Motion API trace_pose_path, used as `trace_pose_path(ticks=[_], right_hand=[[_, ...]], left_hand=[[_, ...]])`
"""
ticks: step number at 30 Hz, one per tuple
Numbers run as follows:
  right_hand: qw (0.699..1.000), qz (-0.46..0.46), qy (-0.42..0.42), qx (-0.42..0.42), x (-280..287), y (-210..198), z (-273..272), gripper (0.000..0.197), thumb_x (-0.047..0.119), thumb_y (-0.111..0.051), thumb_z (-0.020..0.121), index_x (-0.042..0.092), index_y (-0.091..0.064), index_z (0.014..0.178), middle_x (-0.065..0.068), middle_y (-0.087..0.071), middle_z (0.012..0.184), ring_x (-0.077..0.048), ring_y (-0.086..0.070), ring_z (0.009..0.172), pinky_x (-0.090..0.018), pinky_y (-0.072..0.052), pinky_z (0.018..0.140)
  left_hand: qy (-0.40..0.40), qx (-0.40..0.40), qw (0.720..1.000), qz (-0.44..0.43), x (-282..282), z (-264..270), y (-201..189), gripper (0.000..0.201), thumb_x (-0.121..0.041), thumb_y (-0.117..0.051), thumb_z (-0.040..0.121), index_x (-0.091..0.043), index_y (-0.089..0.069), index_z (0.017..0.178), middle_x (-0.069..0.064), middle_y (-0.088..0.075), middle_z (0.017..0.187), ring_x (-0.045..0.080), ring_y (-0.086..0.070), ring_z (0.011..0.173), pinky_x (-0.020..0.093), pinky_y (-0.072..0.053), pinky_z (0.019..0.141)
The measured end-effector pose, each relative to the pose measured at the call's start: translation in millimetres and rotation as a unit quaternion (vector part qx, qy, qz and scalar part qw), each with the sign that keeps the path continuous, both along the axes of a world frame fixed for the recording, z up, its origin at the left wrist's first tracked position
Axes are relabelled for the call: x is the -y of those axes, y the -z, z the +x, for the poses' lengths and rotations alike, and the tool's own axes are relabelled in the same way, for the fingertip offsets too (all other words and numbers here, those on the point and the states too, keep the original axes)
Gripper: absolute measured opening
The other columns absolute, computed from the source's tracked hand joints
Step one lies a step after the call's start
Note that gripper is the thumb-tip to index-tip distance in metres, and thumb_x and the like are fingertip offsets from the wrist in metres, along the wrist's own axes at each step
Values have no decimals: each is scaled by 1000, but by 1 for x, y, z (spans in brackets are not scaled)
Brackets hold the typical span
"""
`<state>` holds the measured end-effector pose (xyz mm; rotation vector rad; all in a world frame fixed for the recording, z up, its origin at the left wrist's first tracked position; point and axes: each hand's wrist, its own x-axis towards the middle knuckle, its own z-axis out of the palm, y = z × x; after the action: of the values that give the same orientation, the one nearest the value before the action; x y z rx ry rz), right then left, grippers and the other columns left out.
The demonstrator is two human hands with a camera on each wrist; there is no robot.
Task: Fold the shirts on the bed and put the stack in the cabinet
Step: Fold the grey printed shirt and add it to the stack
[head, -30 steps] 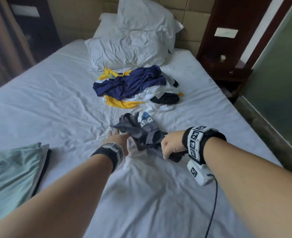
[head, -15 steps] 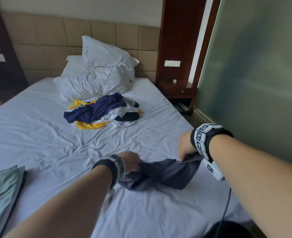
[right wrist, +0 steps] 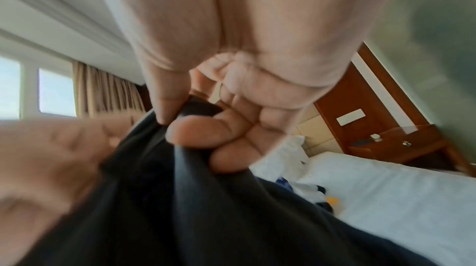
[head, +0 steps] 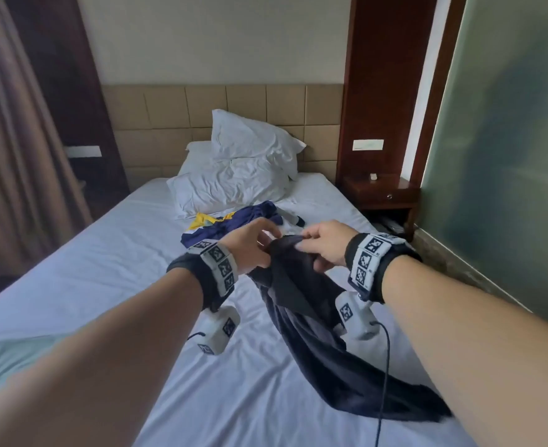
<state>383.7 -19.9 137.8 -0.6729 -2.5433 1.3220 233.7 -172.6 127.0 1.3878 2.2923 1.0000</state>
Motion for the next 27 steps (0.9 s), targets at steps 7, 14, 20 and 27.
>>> trace_pose_path(ticks=[7,14,20,27], right_hand=[[979,-48,7,-197,14,-86,-19,15,12,-58,100,18,-67,90,-12,-64,77,-19,-56,46,-33,-55,59],[966,-81,7,-245,23,-116,10,11,10,-55,101,13,-65,97,-7,-64,71,-19,-56,47,-31,-55,56],[938,-96,43,-331,14,-144,36,16,9,-54,101,13,-65,91,-8,-64,70,-21,-61,55,-34,-59,63],[898,315,302,-47,-37,-160,64,19,21,-53,96,8,-65,89,-16,-71,99,-33,-61,84,-33,-50,73]], left_hand=[[-18,50,993,-105,29,-24,-12,33,-50,-81,82,-48,-65,111,-10,-63,121,14,-60,116,32,-51,94],[50,160,985,-47,1,24,-11,65,-54,-83,75,-37,-60,133,-11,-59,139,13,-56,128,39,-51,103],[-44,85,994,47,-17,44,-22,14,-34,-72,72,-23,-65,73,3,-61,75,27,-61,75,46,-57,86],[-156,-60,971,171,13,15,-106,14,-37,-63,96,-25,-57,97,1,-70,91,17,-59,73,28,-41,60]])
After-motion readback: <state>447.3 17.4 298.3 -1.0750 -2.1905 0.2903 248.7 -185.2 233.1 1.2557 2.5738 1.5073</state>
